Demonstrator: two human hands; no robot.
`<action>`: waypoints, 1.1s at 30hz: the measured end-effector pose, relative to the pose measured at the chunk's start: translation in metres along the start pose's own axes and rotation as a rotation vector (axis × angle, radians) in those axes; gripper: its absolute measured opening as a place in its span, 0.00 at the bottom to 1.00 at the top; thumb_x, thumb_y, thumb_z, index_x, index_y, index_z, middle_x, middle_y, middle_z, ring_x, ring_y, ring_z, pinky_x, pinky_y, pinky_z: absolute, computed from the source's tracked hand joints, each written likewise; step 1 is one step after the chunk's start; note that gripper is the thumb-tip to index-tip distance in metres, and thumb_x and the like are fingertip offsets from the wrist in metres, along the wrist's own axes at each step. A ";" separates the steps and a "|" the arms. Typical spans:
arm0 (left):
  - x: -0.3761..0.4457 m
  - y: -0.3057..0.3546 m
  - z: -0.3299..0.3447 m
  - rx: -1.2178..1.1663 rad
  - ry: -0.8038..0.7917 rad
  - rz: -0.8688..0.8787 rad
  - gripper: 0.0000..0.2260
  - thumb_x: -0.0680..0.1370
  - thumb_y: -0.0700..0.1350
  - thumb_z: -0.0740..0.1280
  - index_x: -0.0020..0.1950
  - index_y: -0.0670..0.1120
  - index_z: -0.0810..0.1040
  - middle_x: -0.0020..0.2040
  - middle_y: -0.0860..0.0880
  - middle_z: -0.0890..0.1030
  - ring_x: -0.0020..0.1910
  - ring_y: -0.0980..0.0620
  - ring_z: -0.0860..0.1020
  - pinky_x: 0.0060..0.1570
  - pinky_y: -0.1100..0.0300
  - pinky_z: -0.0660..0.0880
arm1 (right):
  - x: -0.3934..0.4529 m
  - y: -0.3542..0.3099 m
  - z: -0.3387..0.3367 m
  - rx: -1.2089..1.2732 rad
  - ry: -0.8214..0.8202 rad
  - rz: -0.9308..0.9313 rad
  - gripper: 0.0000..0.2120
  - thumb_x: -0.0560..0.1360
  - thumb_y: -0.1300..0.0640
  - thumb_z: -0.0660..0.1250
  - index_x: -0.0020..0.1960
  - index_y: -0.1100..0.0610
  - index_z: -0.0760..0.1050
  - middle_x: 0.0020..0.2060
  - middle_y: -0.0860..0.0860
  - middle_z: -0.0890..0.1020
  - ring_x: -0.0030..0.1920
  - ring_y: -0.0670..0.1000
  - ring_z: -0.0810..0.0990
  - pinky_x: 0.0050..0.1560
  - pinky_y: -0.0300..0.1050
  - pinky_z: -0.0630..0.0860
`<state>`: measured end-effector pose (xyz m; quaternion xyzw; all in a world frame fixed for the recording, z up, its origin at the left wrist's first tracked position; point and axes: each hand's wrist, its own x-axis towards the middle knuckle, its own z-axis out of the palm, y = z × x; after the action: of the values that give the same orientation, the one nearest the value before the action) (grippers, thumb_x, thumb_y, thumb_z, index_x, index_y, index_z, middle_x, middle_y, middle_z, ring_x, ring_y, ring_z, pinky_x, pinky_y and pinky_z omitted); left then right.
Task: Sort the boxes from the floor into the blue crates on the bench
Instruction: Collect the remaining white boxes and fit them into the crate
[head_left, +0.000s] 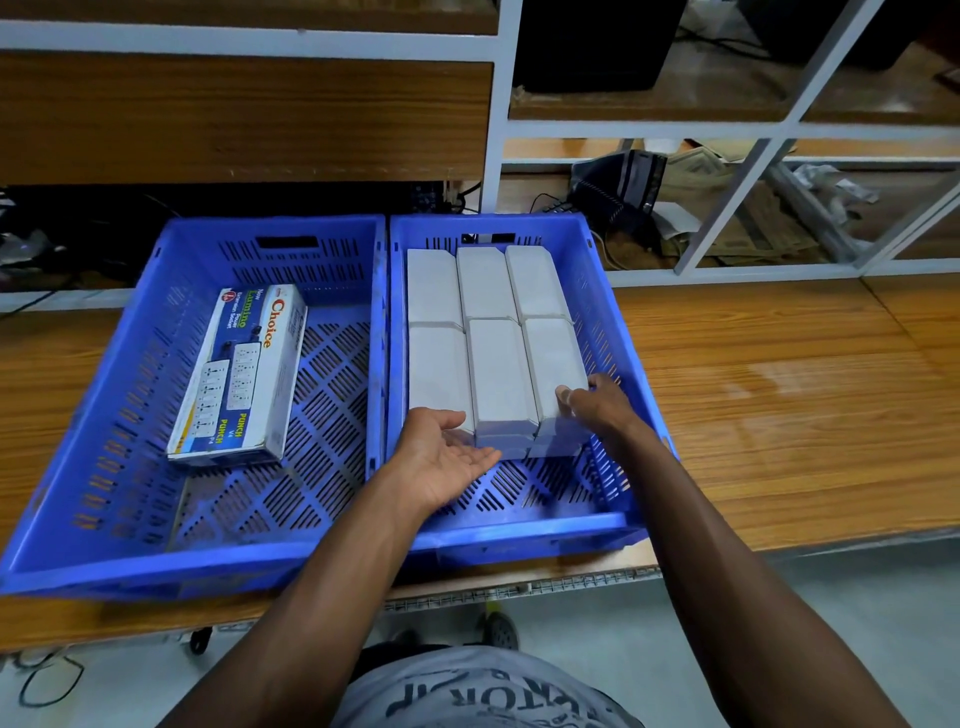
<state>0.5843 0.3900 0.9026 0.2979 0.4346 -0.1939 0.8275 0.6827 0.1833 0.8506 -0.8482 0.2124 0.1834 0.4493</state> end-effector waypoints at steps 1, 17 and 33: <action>0.000 -0.001 0.002 -0.005 -0.004 -0.017 0.29 0.82 0.35 0.59 0.81 0.33 0.52 0.79 0.29 0.58 0.78 0.31 0.62 0.74 0.39 0.66 | 0.000 0.001 0.000 -0.006 -0.003 0.000 0.34 0.77 0.48 0.70 0.79 0.58 0.63 0.73 0.57 0.72 0.71 0.59 0.72 0.72 0.56 0.70; 0.015 -0.007 0.017 -0.006 -0.086 -0.042 0.28 0.81 0.33 0.58 0.80 0.32 0.53 0.78 0.28 0.58 0.77 0.32 0.64 0.73 0.40 0.66 | 0.003 -0.001 0.003 0.011 0.009 -0.005 0.32 0.78 0.50 0.69 0.76 0.59 0.64 0.70 0.58 0.74 0.67 0.59 0.75 0.69 0.54 0.73; 0.036 -0.032 0.035 0.194 0.017 -0.093 0.29 0.80 0.30 0.56 0.81 0.34 0.53 0.81 0.33 0.56 0.80 0.37 0.59 0.75 0.41 0.64 | -0.001 -0.001 -0.001 0.014 -0.023 0.020 0.35 0.78 0.47 0.69 0.79 0.57 0.60 0.76 0.58 0.68 0.73 0.60 0.70 0.73 0.58 0.68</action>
<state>0.6066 0.3405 0.8780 0.3579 0.4341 -0.2708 0.7811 0.6830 0.1831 0.8525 -0.8407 0.2170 0.1964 0.4556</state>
